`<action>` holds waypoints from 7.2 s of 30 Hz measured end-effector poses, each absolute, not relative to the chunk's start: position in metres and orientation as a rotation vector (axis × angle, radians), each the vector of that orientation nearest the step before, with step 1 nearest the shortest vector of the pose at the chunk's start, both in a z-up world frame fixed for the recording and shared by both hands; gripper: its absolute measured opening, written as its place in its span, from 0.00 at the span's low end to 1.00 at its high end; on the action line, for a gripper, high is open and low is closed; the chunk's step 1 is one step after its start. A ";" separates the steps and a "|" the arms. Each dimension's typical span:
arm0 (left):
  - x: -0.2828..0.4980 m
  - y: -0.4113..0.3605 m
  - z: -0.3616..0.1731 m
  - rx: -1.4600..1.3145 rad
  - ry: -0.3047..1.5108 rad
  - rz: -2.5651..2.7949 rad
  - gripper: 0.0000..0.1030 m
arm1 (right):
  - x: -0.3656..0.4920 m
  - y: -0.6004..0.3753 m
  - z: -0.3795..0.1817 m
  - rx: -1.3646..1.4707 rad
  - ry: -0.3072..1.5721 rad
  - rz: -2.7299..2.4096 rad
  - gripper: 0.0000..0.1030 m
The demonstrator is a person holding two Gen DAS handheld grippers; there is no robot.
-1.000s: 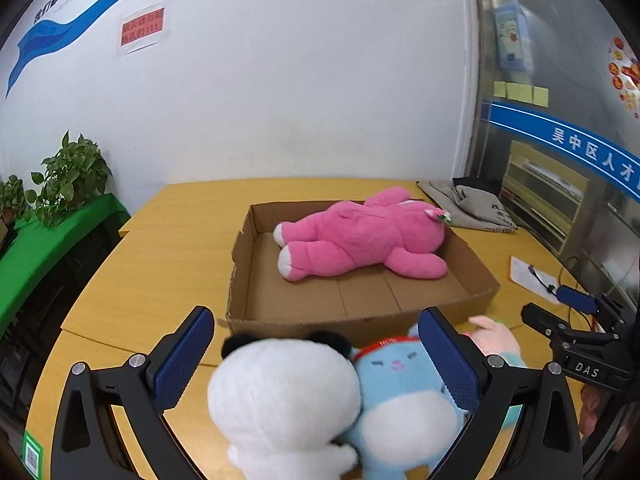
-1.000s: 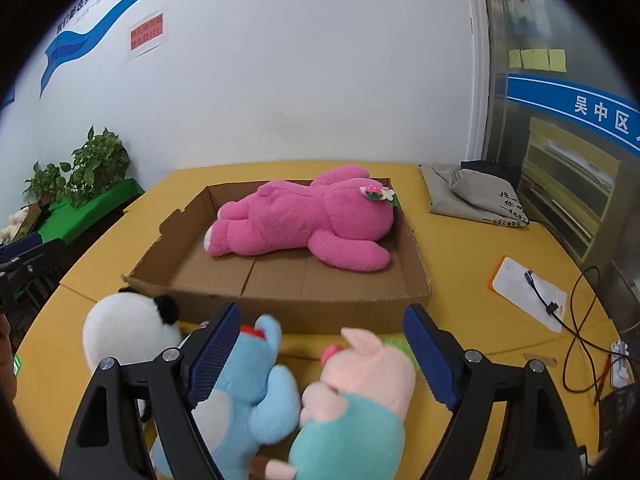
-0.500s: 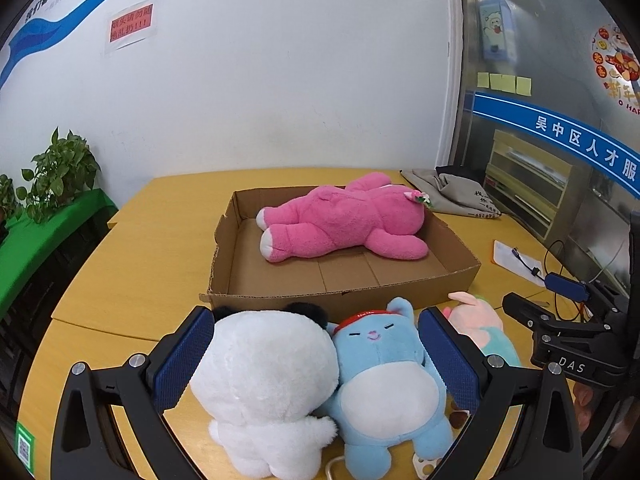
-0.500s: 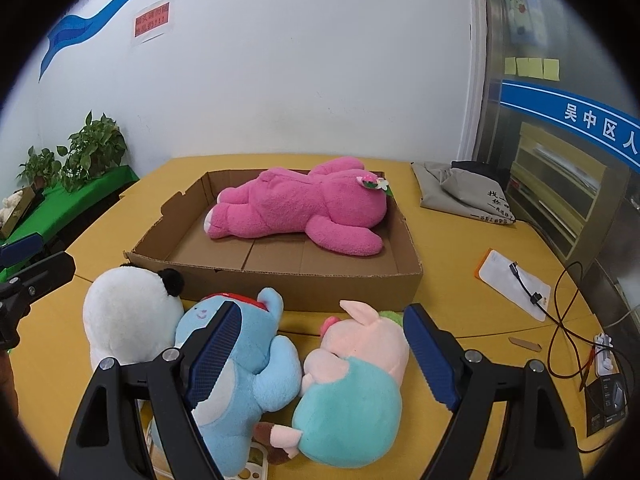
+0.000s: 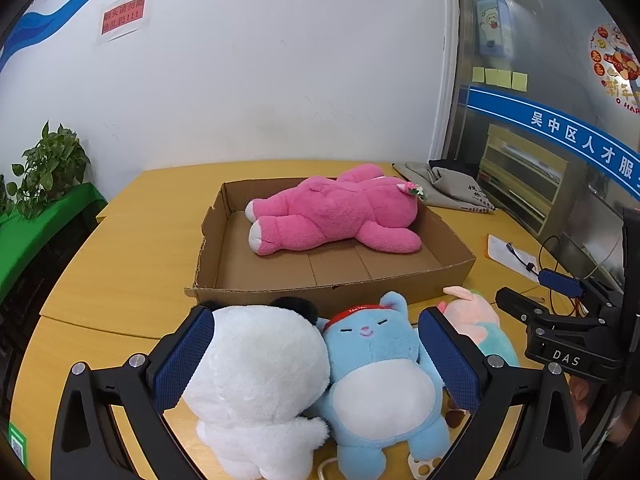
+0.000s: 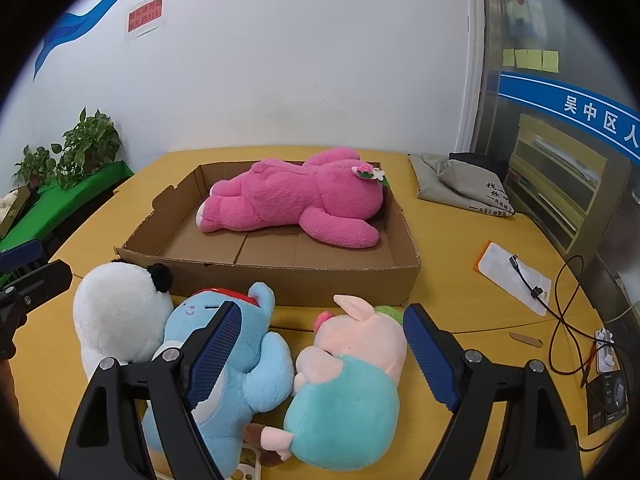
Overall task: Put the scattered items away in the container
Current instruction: 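Withdraw both grippers from the box toward the remaining plush toys, then close the left gripper on the white panda while the right gripper grips its other side, then carry the white panda into the box beside the pink bear and open both grippers, then withdraw both grippers from the box over the blue cat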
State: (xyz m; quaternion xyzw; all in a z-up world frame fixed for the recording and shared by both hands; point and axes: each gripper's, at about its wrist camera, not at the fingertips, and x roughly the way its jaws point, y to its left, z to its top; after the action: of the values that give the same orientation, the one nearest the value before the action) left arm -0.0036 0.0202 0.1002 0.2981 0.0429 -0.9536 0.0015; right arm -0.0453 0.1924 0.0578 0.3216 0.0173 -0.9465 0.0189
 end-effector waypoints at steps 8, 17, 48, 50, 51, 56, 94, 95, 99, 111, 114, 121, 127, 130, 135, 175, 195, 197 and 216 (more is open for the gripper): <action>-0.007 0.020 0.097 0.960 0.154 -2.991 1.00 | -0.048 0.191 0.055 1.012 0.069 -2.934 0.81; -0.008 0.018 0.094 0.972 0.169 -2.983 1.00 | -0.050 0.191 0.054 1.028 0.067 -2.931 0.81; -0.003 0.002 0.090 0.992 0.219 -2.969 1.00 | -0.047 0.184 0.051 1.040 0.089 -2.913 0.81; -0.002 -0.002 0.089 0.999 0.223 -2.967 1.00 | -0.047 0.179 0.051 1.039 0.104 -2.899 0.81; -0.002 -0.004 0.088 1.002 0.220 -2.965 1.00 | -0.047 0.177 0.050 1.035 0.107 -2.896 0.81; -0.001 -0.027 0.083 1.051 0.207 -2.988 1.00 | -0.049 0.158 0.044 1.029 0.110 -2.801 0.81; -0.022 -0.136 0.003 1.410 0.630 -3.134 0.63 | -0.095 0.012 -0.035 1.029 0.058 -2.186 0.45; -0.019 -0.136 0.009 1.384 0.637 -3.149 0.63 | -0.092 0.013 -0.030 1.014 0.060 -2.193 0.44; -0.023 -0.128 0.053 1.239 0.588 -3.235 0.63 | -0.086 0.022 0.006 0.909 0.059 -2.240 0.44; -0.180 -0.129 0.121 1.082 0.590 -3.276 0.63 | -0.208 0.043 0.111 0.713 0.221 -2.425 0.45; -0.224 -0.138 0.079 1.228 0.648 -3.168 0.64 | -0.257 0.042 0.078 0.820 0.207 -2.416 0.45; -0.259 -0.142 0.010 1.427 0.542 -2.990 0.70 | -0.313 0.028 -0.016 1.154 0.172 -2.331 0.46; -0.246 -0.148 0.018 1.449 0.500 -2.973 0.86 | -0.303 0.029 -0.013 1.203 0.154 -2.336 0.64; -0.221 -0.143 0.035 1.331 0.460 -2.960 0.85 | -0.284 0.047 -0.008 1.186 0.178 -2.348 0.69; -0.167 -0.132 0.058 1.159 0.403 -2.971 0.85 | -0.245 0.121 0.010 1.147 0.187 -2.523 0.77; -0.025 -0.020 0.095 1.003 0.267 -3.067 1.00 | -0.105 0.193 0.042 1.134 0.082 -2.947 0.79; -0.013 0.012 0.096 0.963 0.276 -3.034 1.00 | -0.073 0.194 0.059 1.064 0.110 -2.986 0.79; -0.011 0.013 0.096 0.964 0.264 -3.041 1.00 | -0.071 0.194 0.059 1.063 0.112 -2.983 0.79; -0.012 0.005 0.085 0.989 0.298 -3.017 1.00 | -0.069 0.170 0.042 1.061 0.182 -2.879 1.00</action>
State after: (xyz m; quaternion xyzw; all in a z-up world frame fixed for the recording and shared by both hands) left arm -0.0116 0.0046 0.0846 0.3102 0.0936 -0.9458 -0.0239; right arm -0.0687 0.1701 0.0415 0.3451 0.0591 -0.9361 0.0339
